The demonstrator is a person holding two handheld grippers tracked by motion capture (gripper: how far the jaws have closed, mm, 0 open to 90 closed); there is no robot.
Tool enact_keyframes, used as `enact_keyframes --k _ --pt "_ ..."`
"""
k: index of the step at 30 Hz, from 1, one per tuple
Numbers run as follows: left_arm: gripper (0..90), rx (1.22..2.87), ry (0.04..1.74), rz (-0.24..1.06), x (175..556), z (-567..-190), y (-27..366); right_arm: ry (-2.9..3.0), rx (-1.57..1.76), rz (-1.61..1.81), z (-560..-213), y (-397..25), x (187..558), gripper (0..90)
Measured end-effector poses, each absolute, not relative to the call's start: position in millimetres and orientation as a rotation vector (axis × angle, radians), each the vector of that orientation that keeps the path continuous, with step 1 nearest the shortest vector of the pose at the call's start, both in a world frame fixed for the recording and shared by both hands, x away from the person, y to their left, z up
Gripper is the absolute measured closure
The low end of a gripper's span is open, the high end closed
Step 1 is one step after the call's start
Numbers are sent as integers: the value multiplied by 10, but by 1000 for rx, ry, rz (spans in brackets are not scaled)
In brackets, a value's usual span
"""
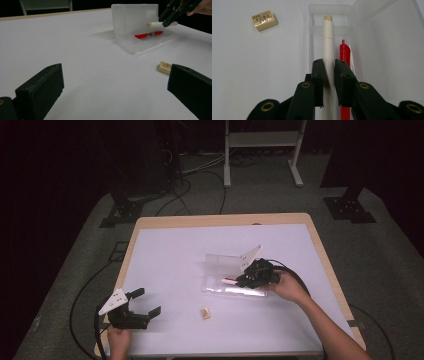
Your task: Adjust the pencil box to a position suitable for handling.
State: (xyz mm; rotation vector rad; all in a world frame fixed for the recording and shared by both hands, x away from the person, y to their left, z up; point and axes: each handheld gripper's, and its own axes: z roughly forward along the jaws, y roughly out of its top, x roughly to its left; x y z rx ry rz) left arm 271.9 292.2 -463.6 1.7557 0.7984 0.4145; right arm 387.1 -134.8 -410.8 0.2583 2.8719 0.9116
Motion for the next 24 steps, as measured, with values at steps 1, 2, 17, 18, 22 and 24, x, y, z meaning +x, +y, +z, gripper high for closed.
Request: enact_keyframes --k 1,2,17,18,22,24 --pt "0 1757 798 414 2718 -4636 2921 2873 257 907 -4115 -1342 3874 773" --pt "0 1757 797 414 2718 -4636 2921 2876 256 899 -4124 -1338 3878 773" --pt "0 1756 797 414 2718 -4635 2922 2897 273 886 -4200 -1312 3919 773" --pt "0 1756 798 413 2717 -4634 2924 2898 269 884 -4205 -1307 3919 773" --pt "0 1756 798 412 2717 -4634 2925 2906 271 876 -4236 -1285 3928 773" --pt "1 1755 799 413 2717 -4634 2927 2910 273 874 -4251 -1283 3939 773"
